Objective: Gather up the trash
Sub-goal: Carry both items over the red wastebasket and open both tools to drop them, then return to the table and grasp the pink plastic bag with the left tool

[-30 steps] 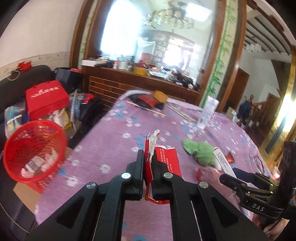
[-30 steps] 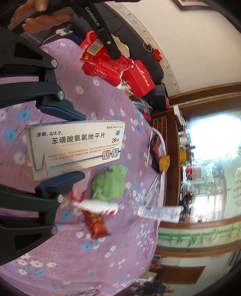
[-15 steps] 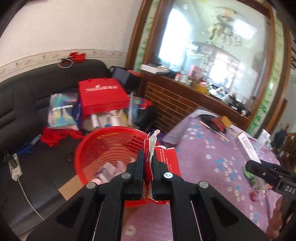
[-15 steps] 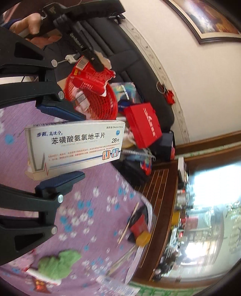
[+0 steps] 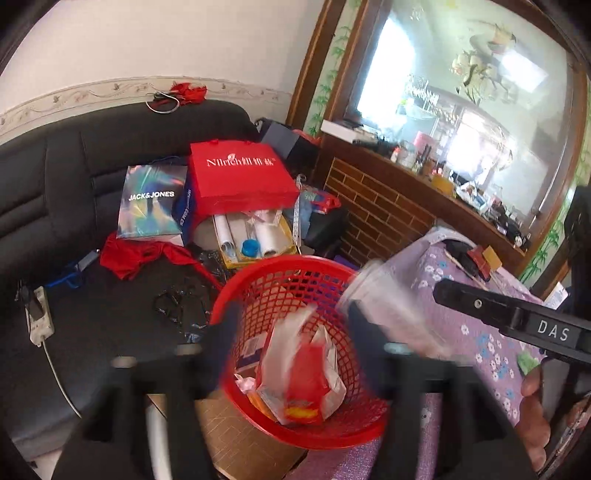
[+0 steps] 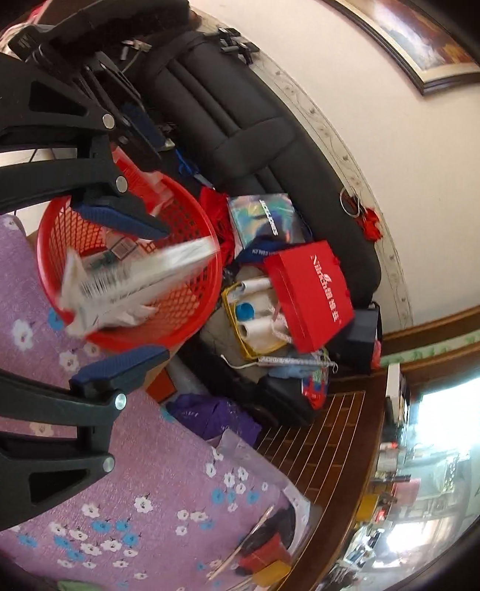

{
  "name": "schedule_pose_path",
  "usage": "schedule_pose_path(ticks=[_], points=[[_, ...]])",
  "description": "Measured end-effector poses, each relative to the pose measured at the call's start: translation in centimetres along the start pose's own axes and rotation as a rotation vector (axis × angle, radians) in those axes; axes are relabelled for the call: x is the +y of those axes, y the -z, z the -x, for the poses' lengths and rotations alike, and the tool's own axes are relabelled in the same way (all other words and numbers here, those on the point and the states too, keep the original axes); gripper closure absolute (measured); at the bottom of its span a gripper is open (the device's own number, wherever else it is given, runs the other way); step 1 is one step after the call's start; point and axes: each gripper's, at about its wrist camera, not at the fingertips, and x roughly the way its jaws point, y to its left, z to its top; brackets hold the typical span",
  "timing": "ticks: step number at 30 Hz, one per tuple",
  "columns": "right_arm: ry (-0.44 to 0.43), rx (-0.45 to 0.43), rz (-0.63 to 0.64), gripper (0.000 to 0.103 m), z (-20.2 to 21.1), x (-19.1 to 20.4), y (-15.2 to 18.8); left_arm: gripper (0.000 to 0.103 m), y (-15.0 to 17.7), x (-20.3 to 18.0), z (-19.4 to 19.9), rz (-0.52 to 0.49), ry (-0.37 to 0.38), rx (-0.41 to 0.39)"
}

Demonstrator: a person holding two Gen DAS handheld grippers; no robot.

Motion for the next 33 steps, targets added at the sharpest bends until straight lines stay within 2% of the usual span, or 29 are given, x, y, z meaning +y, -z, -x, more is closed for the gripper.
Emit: schedule_pose_path(ticks=[4, 7, 10, 15, 19, 24, 28, 30, 33], points=[[0.01, -0.026, -0.035, 0.039, 2.1, -2.2, 1.6, 0.034, 0.7, -1.1, 1.4, -0.042, -0.009, -0.043], [0.043, -0.043, -0.062, 0.039, 4.6, -4.6, 3.6, 0.034, 1.3, -3.3, 2.3, -0.08, 0.047, -0.038], [0.079, -0.069, -0.101, 0.039, 7.6, -7.0, 5.9, 0.034, 1.9, -6.6, 2.9, -0.16, 0.086, -0.034], [0.163, -0.14, -0.144, 0.039, 13.6, -11.1, 9.6, 0.033, 3.2, -13.2, 3.4, -0.286, 0.168, -0.008], [0.237, -0.224, -0.18, 0.039, 19.4, -14.0, 12.2, 0.033, 4.4, -18.9, 3.3, -0.378, 0.277, 0.032], [0.312, -0.341, -0.254, 0.036, 27.4, -17.5, 16.0, 0.034, 6.2, -27.1, 3.0, -0.551, 0.406, 0.082], [0.349, -0.423, -0.311, 0.035, 32.8, -19.9, 18.9, 0.034, 7.6, -32.8, 3.5, -0.683, 0.486, 0.079], [0.365, -0.456, -0.337, 0.035, 34.8, -20.7, 20.4, 0.034, 8.1, -35.6, 3.7, -0.729, 0.525, 0.09], [0.385, -0.48, -0.365, 0.035, 36.8, -21.8, 21.9, 0.034, 8.9, -39.0, 4.9, -0.77, 0.533, 0.105]])
